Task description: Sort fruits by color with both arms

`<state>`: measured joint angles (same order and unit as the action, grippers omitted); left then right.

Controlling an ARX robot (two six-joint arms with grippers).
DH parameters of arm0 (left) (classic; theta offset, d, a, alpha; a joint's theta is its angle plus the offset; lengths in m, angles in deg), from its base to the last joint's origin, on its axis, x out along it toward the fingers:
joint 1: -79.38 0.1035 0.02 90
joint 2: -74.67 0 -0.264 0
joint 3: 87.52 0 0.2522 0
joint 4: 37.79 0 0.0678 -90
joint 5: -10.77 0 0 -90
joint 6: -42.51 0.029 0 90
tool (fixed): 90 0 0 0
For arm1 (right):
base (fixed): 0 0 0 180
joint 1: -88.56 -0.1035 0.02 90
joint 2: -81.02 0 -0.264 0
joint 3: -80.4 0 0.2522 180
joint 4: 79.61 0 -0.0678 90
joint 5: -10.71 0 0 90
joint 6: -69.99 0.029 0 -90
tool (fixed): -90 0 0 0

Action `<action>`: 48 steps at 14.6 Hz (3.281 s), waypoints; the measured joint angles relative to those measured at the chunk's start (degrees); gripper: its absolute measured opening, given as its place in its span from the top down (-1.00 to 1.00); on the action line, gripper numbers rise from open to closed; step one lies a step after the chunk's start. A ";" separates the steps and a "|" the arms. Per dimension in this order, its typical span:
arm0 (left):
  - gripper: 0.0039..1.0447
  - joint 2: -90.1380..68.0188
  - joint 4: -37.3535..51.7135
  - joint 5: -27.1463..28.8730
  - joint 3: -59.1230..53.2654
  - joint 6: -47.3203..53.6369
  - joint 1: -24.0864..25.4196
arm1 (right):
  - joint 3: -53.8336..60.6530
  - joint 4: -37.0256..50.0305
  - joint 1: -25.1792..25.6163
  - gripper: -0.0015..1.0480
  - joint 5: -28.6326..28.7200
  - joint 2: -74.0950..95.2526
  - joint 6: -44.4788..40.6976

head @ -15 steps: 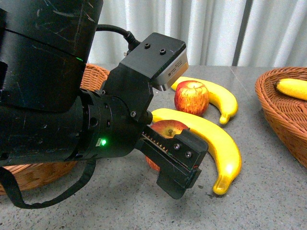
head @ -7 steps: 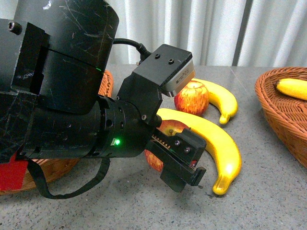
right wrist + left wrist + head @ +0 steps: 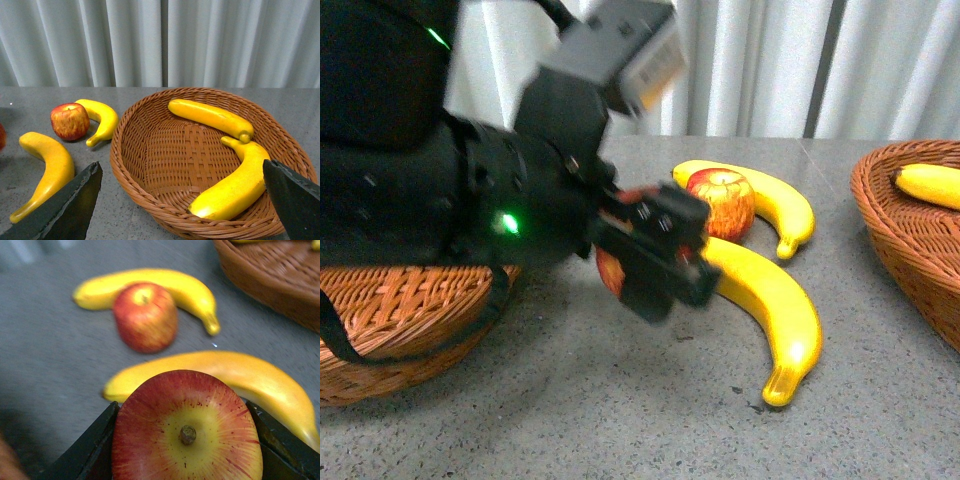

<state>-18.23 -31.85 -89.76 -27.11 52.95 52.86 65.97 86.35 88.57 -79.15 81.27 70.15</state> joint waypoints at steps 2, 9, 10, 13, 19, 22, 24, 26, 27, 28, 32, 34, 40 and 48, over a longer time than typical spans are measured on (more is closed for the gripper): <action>-0.25 4.59 0.02 3.13 0.02 -3.78 5.05 | 0.00 0.00 0.00 -0.87 0.00 0.00 0.00; -0.25 6.27 -5.35 16.26 -1.14 -17.62 19.98 | 0.00 -0.02 0.00 -0.87 0.00 0.00 0.00; -0.24 5.90 -5.53 16.96 -1.81 -17.53 20.11 | 0.00 0.00 0.00 -0.87 0.00 0.00 0.00; -0.24 5.75 -5.40 17.53 -3.52 -17.53 20.02 | 0.00 0.00 0.00 -0.87 0.00 0.00 0.00; -0.24 5.75 -3.80 18.23 -5.68 -16.50 19.32 | 0.00 0.00 0.00 -0.87 0.00 0.00 0.00; -0.53 6.43 -4.02 17.94 -7.72 -16.22 19.04 | 0.00 0.00 0.00 -0.87 0.00 0.00 0.00; -0.92 11.26 -4.24 17.00 -9.09 -15.30 18.23 | 0.00 0.00 0.00 -0.87 0.00 0.00 0.00; -0.88 16.83 -4.70 16.48 -9.03 -14.34 16.37 | 0.00 -0.02 0.00 -0.87 0.00 0.00 0.00; -0.88 18.67 -4.74 16.02 -8.17 -13.33 15.04 | 0.00 -0.02 0.00 -0.87 0.00 0.00 0.00; -0.88 18.18 -3.98 15.65 -5.68 -12.35 13.59 | 0.00 0.00 0.00 -0.87 0.00 0.00 0.00; -0.88 4.09 -4.76 10.16 9.25 -8.02 6.14 | 0.00 0.00 0.00 -0.87 0.00 0.00 0.00; -0.88 -5.40 -8.24 9.11 17.99 -5.07 3.39 | 0.00 0.00 0.00 -0.87 0.00 0.00 0.00; -0.88 -20.28 -10.45 3.43 31.67 -2.49 -0.61 | 0.00 0.00 0.00 -0.87 0.00 0.00 0.00; -0.88 -32.61 -13.75 0.55 39.91 -1.86 -1.03 | 0.00 0.00 0.00 -0.87 0.00 0.00 0.00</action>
<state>-50.84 -45.60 -89.21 12.80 51.09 51.83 65.97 86.35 88.57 -79.15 81.27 70.15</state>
